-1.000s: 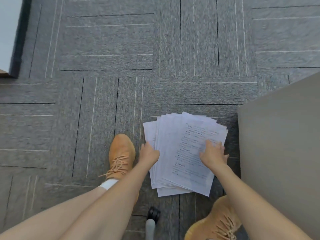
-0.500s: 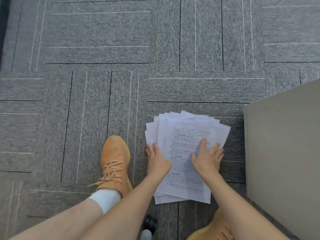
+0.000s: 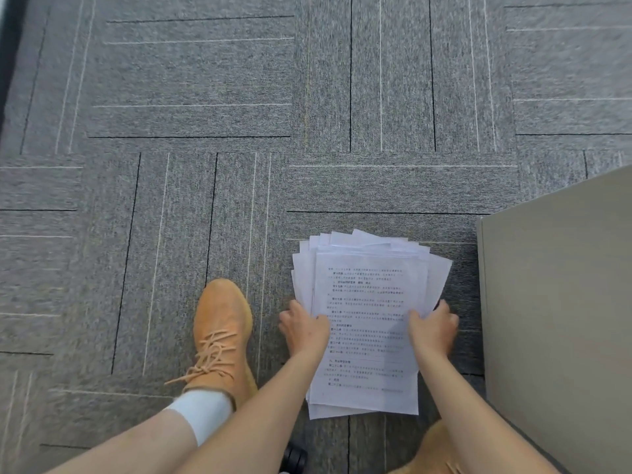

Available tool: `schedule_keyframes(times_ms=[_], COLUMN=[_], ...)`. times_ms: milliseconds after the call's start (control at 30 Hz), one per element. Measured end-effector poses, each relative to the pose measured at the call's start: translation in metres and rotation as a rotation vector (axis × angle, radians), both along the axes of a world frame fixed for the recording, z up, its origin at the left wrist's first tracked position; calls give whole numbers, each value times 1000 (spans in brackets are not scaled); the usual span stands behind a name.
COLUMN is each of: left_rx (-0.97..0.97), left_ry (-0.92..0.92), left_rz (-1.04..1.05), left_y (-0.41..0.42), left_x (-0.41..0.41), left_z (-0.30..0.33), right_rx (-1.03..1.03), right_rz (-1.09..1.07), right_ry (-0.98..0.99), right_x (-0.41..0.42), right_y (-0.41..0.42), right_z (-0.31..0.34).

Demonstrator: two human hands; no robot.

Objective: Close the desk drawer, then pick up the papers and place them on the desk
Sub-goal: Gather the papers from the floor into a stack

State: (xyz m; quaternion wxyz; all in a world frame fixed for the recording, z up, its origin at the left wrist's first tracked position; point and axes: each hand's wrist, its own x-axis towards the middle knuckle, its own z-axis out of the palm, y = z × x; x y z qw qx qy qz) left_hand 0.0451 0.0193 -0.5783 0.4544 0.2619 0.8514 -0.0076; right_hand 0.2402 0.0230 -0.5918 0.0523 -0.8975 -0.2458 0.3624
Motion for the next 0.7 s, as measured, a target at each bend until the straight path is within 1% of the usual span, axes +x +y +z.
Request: schedule_keyframes(times_ms=[100,200,300,367,533,633,700], left_rx=[12,70,70,61,41,57,38], left_ry=[57,35,34,53,2,-133,-206], left_rz=[-143,-286,-309,-264,-104,117,170], left_y=[-4,-2,3,7,15,20,21], left_x=[10,24,32,31,25,23,23], left_z=[-3,-2,-1,0,-2,-3,-2], right_rx=[32,81,112,129,130,127,124], right_rz=[-40,-71,-101,-106,-103,-99,-98], right_ry=[53,108,152,173,172,165,167], right_x=[7,13,17,20,23,23,25], right_y=[1,-3,-9,-10,-8,-8,-7], right_z=[-2,-1,0,0,1,2,2])
